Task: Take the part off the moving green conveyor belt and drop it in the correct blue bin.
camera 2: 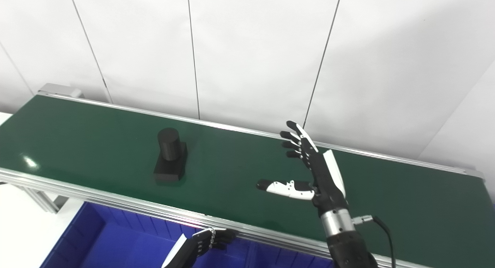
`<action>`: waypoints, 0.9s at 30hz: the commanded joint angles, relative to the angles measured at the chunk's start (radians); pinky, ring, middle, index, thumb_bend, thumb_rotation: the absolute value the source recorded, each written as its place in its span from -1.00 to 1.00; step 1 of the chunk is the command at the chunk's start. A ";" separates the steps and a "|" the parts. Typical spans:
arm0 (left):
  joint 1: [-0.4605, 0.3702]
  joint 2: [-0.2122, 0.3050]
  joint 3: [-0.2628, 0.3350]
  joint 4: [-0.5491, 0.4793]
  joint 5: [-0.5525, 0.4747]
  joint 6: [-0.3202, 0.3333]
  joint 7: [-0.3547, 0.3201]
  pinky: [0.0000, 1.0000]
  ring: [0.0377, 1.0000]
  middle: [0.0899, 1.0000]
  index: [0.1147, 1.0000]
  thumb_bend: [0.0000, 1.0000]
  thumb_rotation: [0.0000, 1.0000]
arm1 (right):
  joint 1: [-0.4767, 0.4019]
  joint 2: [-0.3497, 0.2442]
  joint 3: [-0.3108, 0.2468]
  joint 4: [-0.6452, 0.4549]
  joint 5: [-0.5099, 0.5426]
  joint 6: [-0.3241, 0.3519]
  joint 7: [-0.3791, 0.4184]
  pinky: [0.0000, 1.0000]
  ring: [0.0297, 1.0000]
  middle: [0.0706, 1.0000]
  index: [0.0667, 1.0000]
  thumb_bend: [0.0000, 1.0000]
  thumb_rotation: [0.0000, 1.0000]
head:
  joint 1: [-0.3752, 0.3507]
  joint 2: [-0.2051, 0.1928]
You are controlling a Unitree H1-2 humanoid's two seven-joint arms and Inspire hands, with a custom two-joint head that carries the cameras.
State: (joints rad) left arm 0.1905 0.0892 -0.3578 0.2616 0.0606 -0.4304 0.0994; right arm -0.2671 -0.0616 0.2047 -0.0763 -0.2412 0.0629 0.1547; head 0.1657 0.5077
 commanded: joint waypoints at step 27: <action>0.068 -0.065 0.052 -0.061 -0.029 -0.040 -0.058 0.14 0.20 0.21 0.28 0.73 -0.52 | -0.328 0.082 0.109 0.320 -0.148 0.098 -0.006 0.36 0.58 0.65 0.84 0.72 -0.26 | -0.079 0.040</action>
State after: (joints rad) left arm 0.2669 0.0289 -0.3075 0.2185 0.0338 -0.4304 0.0511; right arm -0.5340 -0.0016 0.3085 0.2453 -0.3785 0.1608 0.1586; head 0.0860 0.5476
